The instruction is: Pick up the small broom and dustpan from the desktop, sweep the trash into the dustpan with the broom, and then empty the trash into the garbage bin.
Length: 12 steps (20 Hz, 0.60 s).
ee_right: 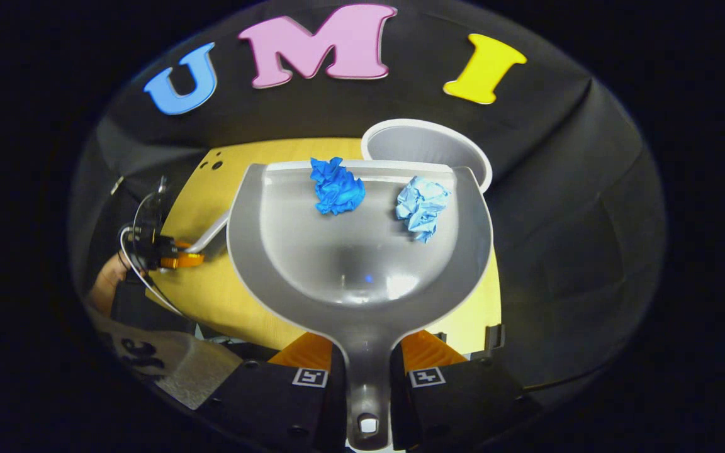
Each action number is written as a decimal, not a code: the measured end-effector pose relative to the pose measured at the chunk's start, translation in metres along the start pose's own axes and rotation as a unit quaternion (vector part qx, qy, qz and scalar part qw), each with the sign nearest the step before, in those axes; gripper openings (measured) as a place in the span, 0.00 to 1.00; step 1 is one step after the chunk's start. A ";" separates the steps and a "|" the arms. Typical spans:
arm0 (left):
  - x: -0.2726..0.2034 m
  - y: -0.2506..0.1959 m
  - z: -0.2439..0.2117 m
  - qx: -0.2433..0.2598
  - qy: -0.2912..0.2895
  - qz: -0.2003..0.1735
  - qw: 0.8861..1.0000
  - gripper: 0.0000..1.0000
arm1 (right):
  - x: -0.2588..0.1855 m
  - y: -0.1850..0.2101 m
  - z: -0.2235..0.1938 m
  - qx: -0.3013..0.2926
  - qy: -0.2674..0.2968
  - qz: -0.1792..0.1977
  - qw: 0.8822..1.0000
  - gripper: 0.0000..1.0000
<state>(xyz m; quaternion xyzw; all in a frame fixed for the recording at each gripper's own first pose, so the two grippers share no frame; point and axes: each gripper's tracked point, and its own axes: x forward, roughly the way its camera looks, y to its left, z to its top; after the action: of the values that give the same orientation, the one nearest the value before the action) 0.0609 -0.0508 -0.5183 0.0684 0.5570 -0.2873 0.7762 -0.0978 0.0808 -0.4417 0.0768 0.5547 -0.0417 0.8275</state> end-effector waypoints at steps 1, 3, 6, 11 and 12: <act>0.001 -0.002 -0.001 -0.001 0.002 -0.001 1.000 0.22 | 0.002 -0.006 0.011 0.010 -0.003 -0.008 1.000 0.32; 0.006 0.000 -0.002 -0.003 0.005 -0.005 1.000 0.22 | 0.004 -0.018 0.029 0.025 -0.006 -0.026 0.999 0.32; 0.010 0.002 -0.005 -0.004 0.010 -0.005 1.000 0.22 | 0.010 -0.054 0.051 0.029 0.011 -0.066 0.997 0.31; 0.011 0.010 -0.013 -0.008 0.011 -0.007 1.000 0.22 | 0.042 -0.100 0.075 0.024 0.072 -0.105 0.992 0.32; 0.010 0.012 -0.014 -0.011 0.009 -0.004 1.000 0.22 | 0.047 -0.111 0.075 0.006 0.085 -0.115 0.990 0.32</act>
<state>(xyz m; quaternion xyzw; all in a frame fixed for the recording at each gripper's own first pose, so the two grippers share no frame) 0.0573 -0.0388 -0.5348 0.0604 0.5672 -0.2835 0.7709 -0.0288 -0.0407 -0.4664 0.0209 0.6281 -0.1336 0.7663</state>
